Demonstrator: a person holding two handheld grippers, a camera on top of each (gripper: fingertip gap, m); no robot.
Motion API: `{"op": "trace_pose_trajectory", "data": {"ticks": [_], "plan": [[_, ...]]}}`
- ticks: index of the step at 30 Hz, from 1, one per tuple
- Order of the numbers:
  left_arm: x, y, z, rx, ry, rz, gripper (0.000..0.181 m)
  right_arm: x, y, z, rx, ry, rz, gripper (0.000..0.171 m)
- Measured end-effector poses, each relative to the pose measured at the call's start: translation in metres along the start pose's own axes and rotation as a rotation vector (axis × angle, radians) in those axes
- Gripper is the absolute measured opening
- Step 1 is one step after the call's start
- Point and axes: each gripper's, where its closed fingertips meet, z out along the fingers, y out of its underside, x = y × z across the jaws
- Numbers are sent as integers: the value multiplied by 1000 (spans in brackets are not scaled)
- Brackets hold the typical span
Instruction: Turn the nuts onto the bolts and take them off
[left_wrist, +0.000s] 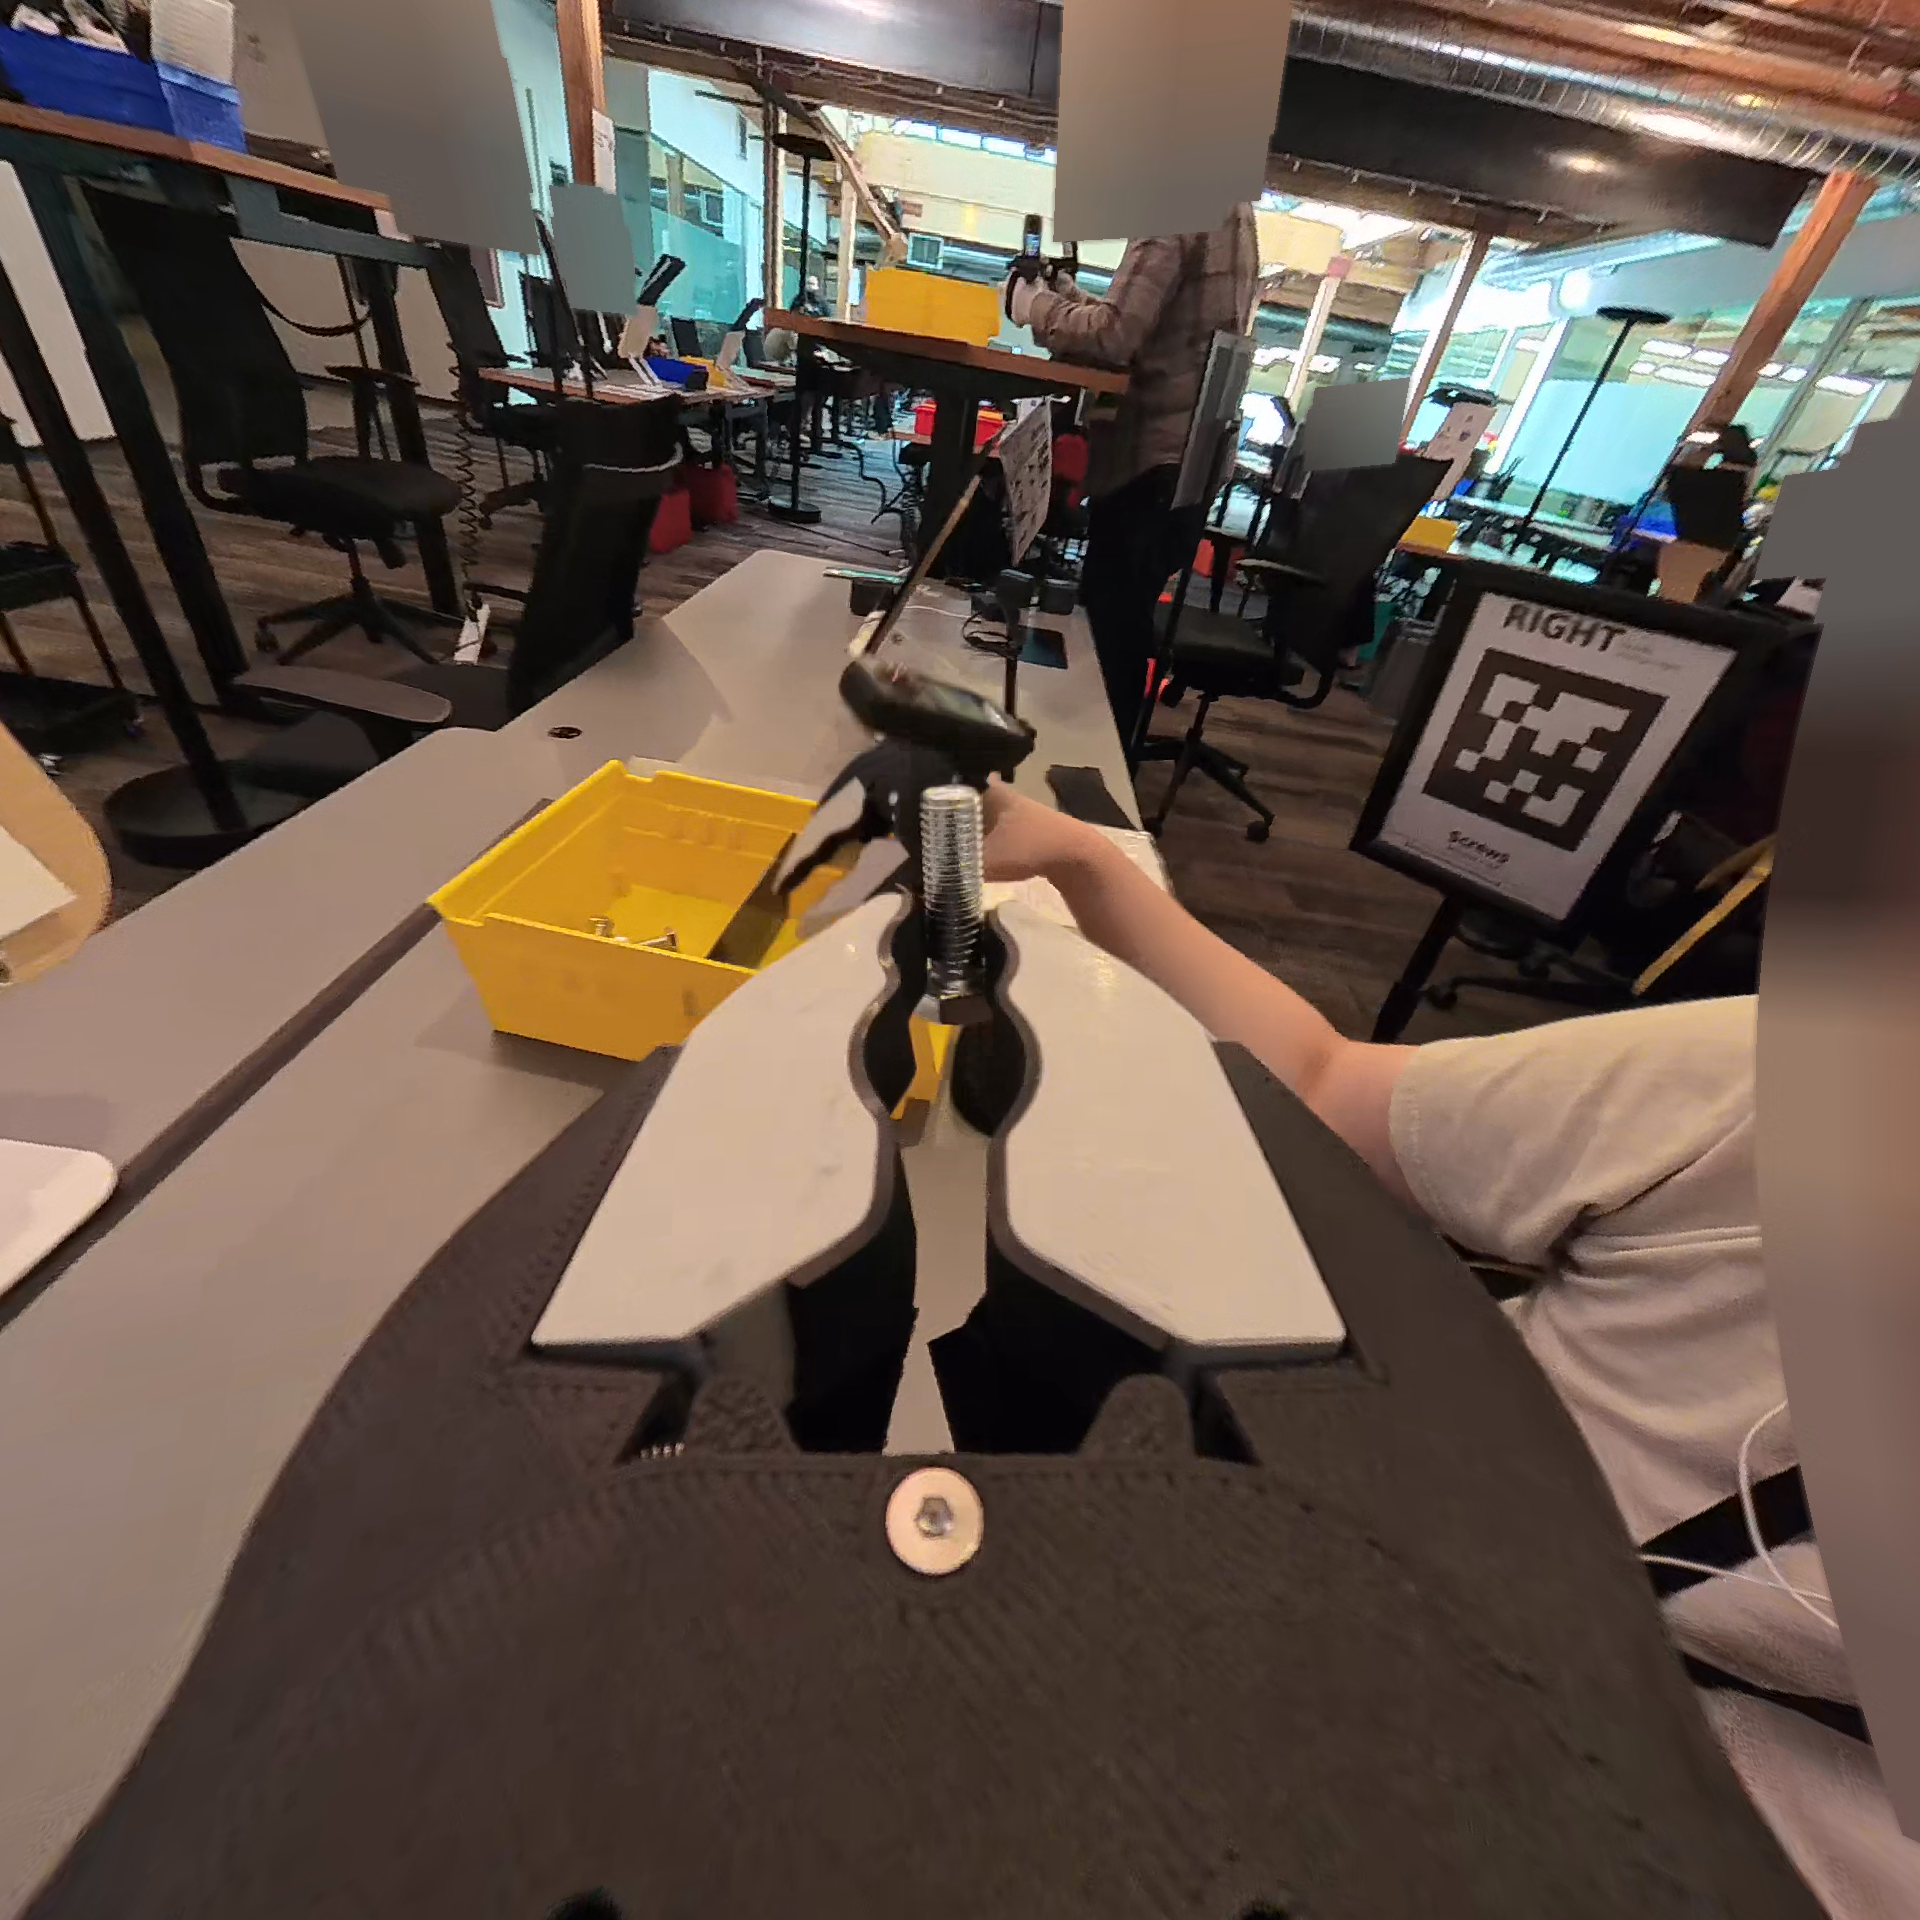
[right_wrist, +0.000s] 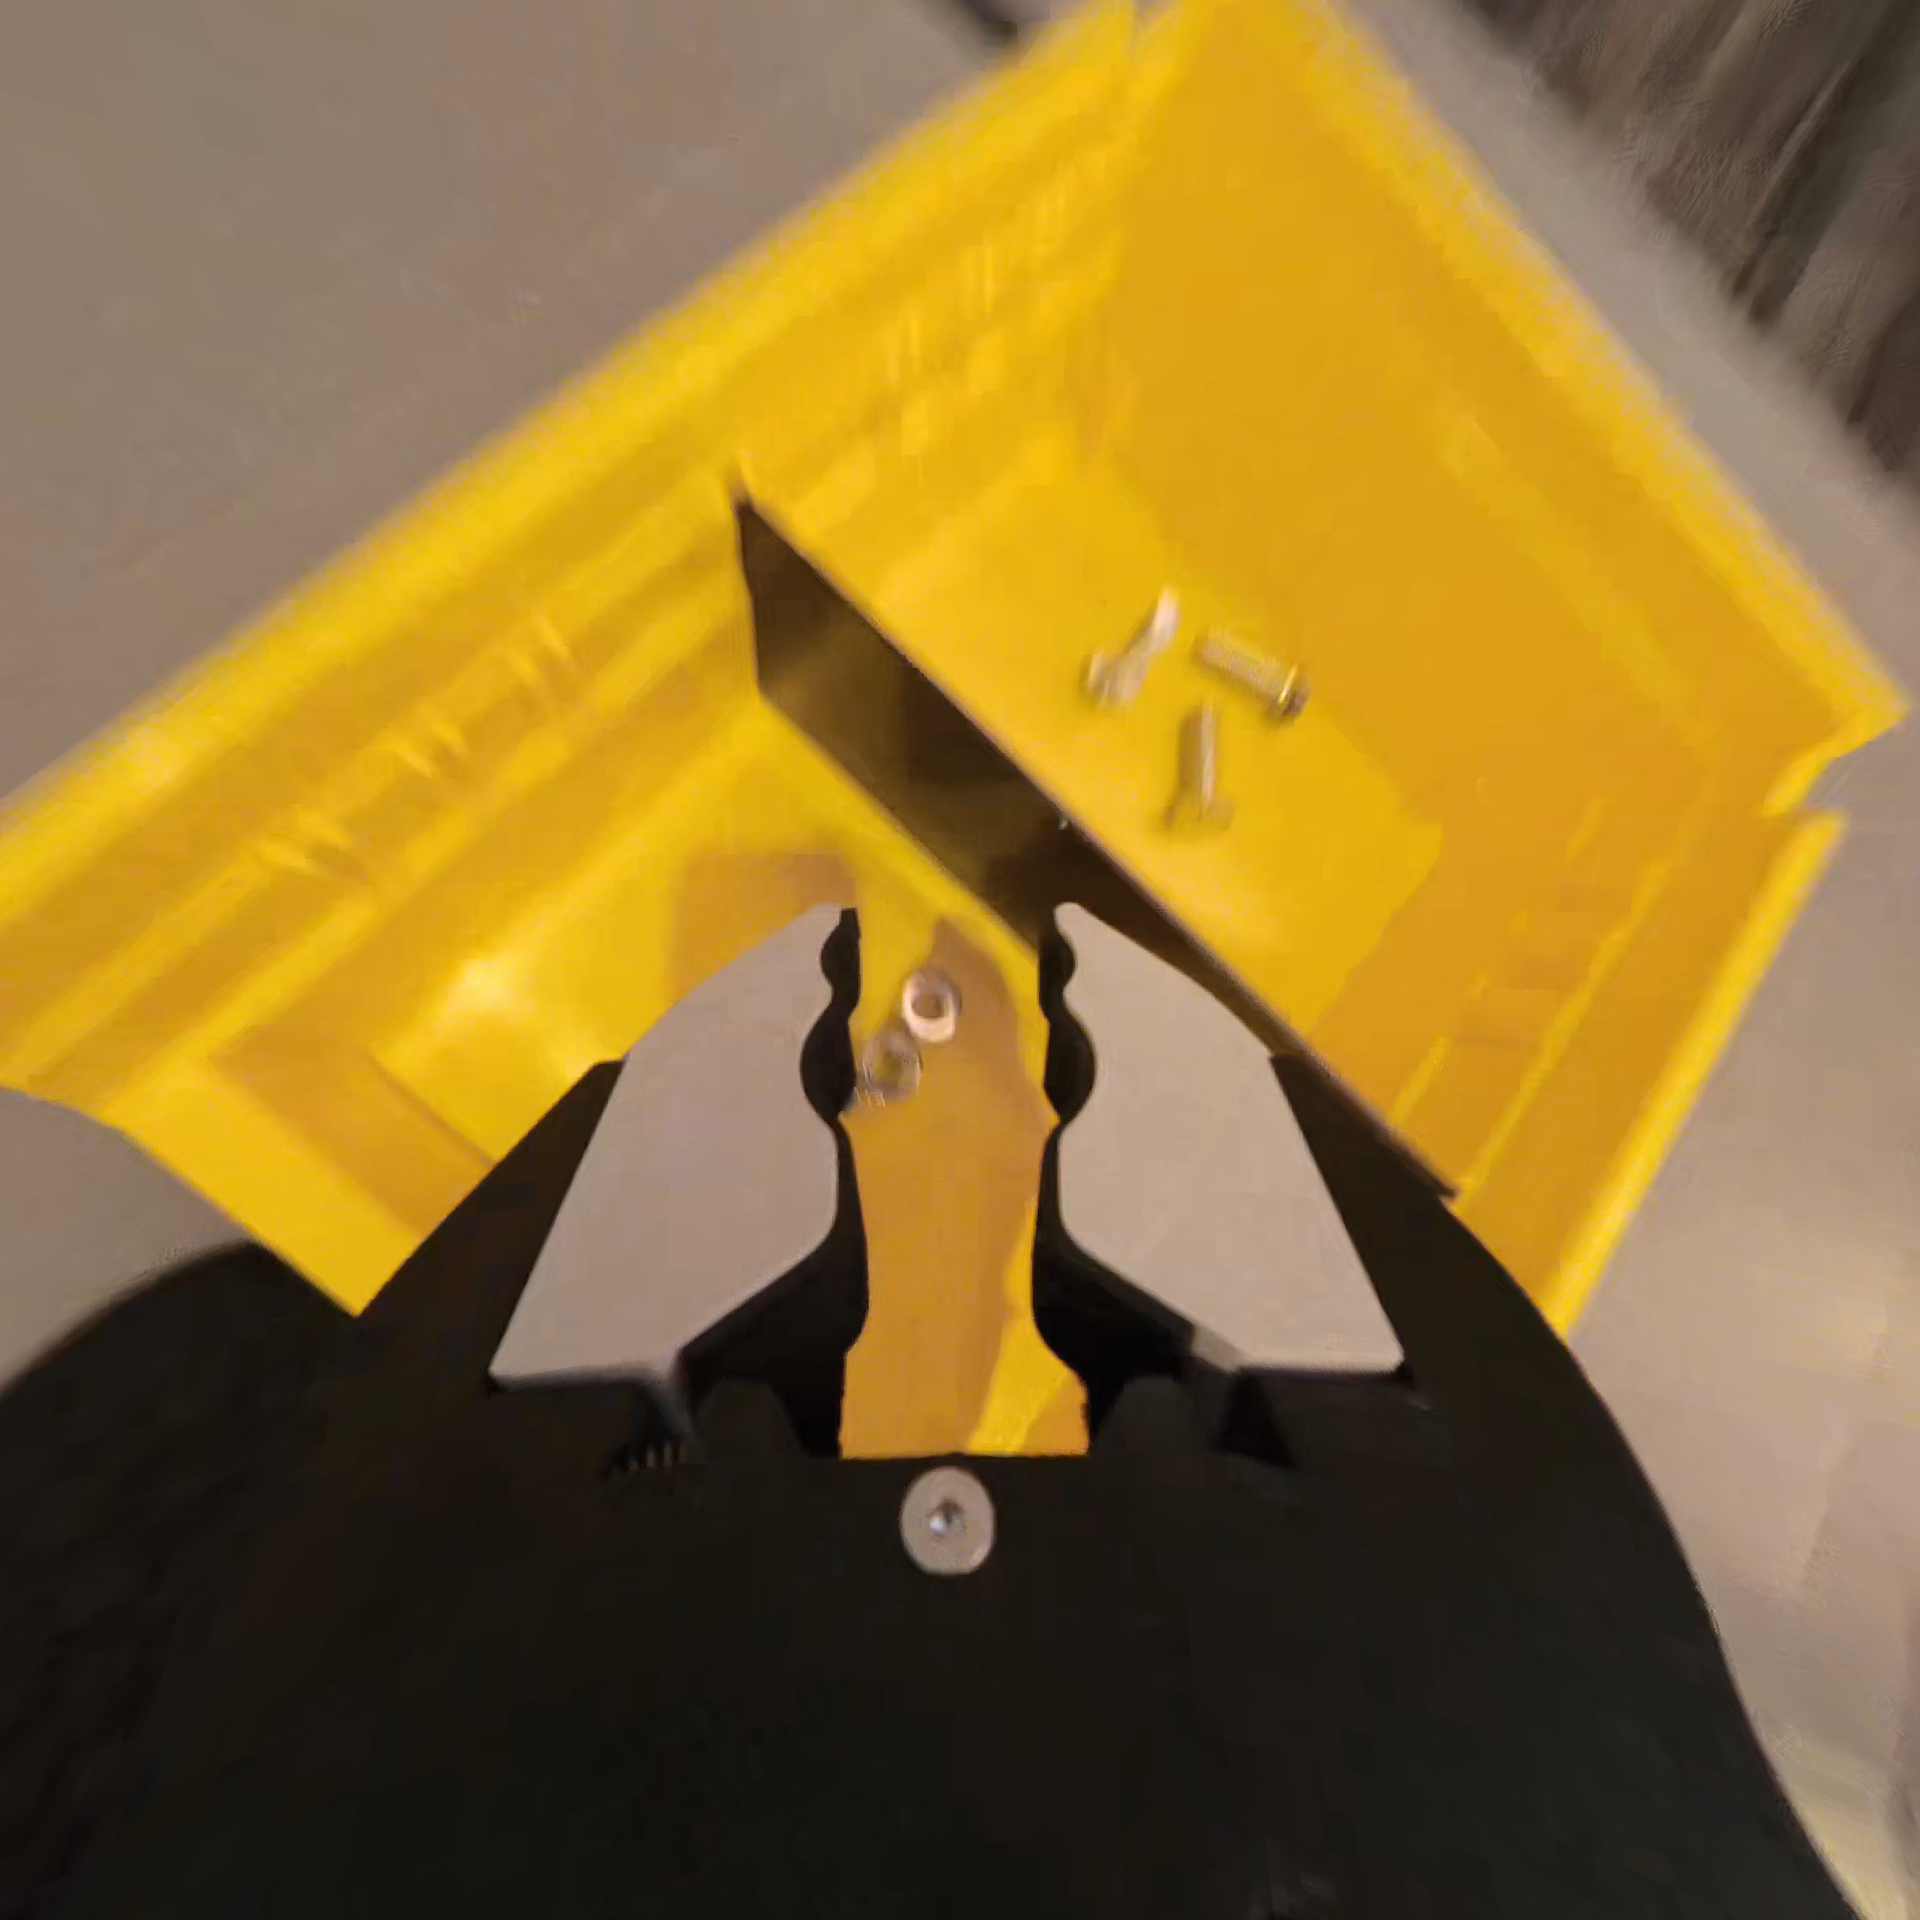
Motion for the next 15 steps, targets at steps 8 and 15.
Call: {"op": "trace_pose_trajectory", "data": {"ticks": [8,15], "plan": [[-18,17,15,8,65,-194,9,-116,-217,-136,888,-324,-108,31],[-24,22,23,12,52,-201,9,-180,-286,-141,884,-450,-167,39]]}}
